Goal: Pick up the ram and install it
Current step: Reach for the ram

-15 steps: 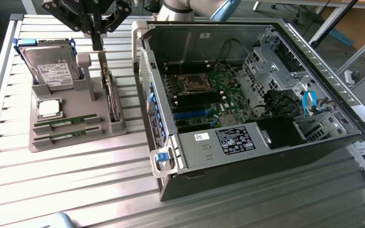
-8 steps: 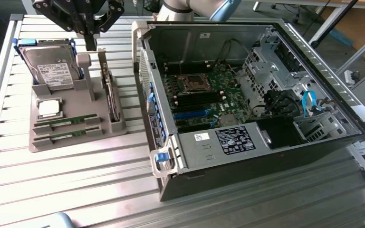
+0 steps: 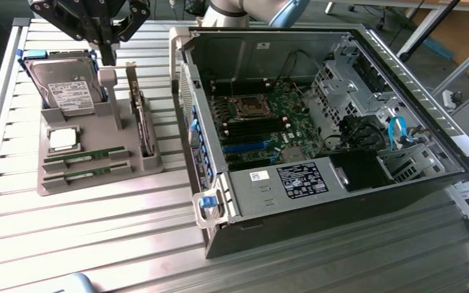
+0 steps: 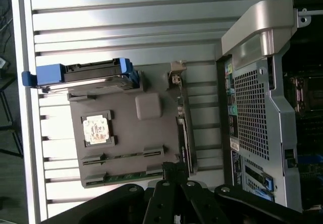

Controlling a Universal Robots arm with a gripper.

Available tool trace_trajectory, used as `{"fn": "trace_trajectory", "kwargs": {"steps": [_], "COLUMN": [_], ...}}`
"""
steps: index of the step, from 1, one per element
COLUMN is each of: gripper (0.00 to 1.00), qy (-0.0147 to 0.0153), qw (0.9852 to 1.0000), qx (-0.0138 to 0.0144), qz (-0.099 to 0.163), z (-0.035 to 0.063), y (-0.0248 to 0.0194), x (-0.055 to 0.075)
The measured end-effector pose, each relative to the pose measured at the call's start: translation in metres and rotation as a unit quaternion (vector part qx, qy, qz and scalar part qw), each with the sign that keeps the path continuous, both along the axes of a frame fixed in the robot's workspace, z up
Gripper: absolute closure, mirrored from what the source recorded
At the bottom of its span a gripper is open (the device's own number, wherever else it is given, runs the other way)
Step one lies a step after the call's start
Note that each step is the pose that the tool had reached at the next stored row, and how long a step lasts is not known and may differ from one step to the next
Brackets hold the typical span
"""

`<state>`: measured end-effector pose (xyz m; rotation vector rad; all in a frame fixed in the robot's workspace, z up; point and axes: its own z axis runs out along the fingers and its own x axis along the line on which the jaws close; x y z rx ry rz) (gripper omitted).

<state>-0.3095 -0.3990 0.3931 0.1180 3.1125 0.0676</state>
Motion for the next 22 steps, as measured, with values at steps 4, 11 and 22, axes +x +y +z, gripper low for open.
{"fn": "trace_trajectory", "kwargs": {"steps": [4, 11, 22], "gripper": [0.89, 0.89, 0.89], "qy": [0.0000, 0.0000, 0.0000], "qw": [1.0000, 1.0000, 1.0000], "qx": [0.0000, 0.0000, 0.0000], "qz": [0.000, 0.000, 0.000], "z": [0.0000, 0.0000, 0.0000], "y": [0.0000, 0.0000, 0.0000], "x": [-0.005, -0.013, -0.025]}}
